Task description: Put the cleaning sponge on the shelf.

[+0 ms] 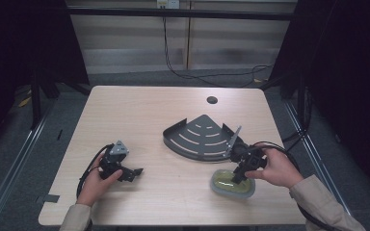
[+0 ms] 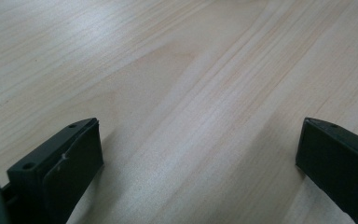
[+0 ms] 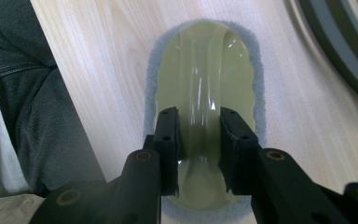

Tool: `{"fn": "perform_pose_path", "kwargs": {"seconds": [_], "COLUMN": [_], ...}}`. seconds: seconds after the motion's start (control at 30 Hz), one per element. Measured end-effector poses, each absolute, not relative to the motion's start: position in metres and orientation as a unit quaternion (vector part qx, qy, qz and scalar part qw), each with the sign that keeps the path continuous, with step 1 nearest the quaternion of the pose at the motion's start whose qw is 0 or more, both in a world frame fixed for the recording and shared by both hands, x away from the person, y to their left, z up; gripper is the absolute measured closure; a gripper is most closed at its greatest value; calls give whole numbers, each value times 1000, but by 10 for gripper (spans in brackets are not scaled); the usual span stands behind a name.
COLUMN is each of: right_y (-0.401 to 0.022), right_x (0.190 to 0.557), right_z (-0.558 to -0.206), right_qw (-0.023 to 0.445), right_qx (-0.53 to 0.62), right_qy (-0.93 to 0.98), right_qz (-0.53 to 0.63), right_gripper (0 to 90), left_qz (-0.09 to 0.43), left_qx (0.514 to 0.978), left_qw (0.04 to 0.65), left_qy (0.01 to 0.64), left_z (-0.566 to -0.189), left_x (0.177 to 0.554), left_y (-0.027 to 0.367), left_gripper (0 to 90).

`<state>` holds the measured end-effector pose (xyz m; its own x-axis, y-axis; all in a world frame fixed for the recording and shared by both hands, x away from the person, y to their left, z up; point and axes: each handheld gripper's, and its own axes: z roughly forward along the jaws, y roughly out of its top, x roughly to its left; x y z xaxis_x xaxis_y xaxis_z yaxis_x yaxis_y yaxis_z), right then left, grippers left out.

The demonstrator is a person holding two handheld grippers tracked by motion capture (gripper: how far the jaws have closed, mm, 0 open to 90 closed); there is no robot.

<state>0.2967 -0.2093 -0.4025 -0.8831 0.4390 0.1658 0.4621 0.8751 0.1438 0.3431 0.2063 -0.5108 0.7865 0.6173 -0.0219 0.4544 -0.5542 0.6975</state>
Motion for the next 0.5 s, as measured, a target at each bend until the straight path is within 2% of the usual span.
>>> {"fn": "perform_pose_path", "kwargs": {"seconds": [0.5], "right_y": [-204], "right_x": [310], "right_z": [-385], "right_qw": [61], "right_qx": [-240], "right_qy": [-963], "right_qz": [-109], "right_gripper": [711], "left_qz": [113], "left_qx": [874], "left_qw": [359], "left_qy": [307], "left_z": [-511], "left_x": [343], "left_y": [206], "left_gripper": [0]}}
